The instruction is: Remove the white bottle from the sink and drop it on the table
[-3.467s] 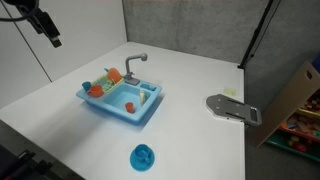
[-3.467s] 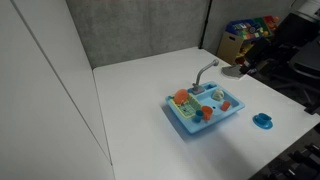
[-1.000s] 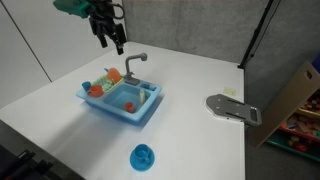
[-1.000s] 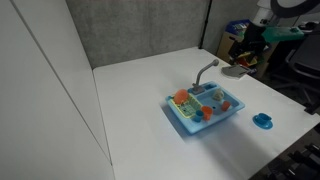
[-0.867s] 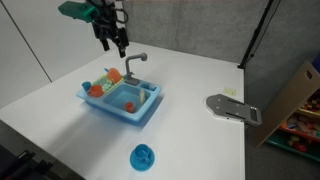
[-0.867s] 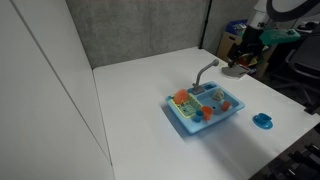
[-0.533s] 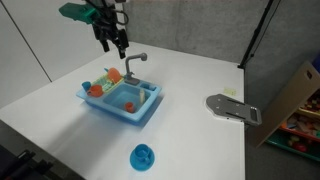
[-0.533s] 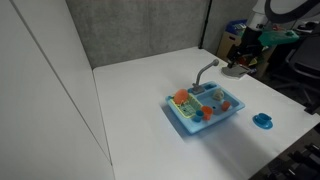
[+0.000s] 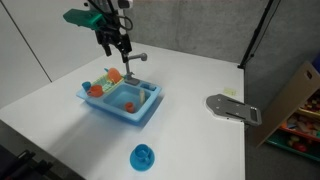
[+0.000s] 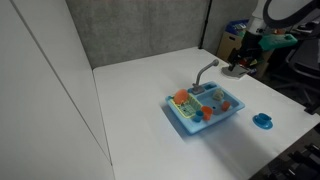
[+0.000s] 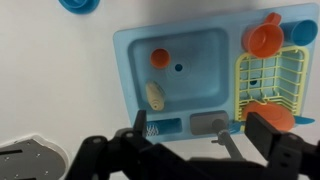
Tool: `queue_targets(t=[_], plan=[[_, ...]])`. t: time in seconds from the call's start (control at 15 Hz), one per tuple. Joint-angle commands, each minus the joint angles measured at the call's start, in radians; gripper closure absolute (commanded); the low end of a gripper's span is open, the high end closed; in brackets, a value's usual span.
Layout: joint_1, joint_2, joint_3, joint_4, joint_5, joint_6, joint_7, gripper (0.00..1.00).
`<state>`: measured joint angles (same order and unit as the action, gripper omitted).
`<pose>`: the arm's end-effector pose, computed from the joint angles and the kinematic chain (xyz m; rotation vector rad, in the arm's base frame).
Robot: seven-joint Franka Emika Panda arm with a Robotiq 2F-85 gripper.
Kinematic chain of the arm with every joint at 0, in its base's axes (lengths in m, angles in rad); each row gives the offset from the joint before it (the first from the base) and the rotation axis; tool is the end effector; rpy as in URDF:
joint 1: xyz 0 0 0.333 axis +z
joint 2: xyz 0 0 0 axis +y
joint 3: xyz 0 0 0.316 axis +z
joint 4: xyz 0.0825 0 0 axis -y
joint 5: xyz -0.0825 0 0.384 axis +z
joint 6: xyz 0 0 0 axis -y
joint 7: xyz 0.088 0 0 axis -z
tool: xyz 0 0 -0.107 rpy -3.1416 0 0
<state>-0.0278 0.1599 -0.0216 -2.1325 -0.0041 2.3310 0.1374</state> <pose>0.5659 -0.0279 0.3366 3.1230 -0.2876 0.0610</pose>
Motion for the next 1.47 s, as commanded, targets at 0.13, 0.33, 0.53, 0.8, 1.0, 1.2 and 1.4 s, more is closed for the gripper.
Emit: queue_targets(t=[0.13,0.33,0.53,0.8,1.0,1.2,1.4], plan=[[-0.016,0.068,-0.006,-0.015,0.029,0.104,-0.116,0.0],[-0.017,0.138,-0.003,0.009,0.043,0.144,-0.134,0.0],[-0.02,0.199,-0.003,0.047,0.045,0.155,-0.131,0.0],[-0.029,0.272,-0.003,0.114,0.05,0.156,-0.131,0.0],[-0.034,0.327,-0.007,0.167,0.041,0.163,-0.128,0.0],[-0.037,0.379,-0.014,0.214,0.028,0.17,-0.125,0.0],[-0.035,0.425,-0.021,0.253,0.017,0.163,-0.125,0.0]])
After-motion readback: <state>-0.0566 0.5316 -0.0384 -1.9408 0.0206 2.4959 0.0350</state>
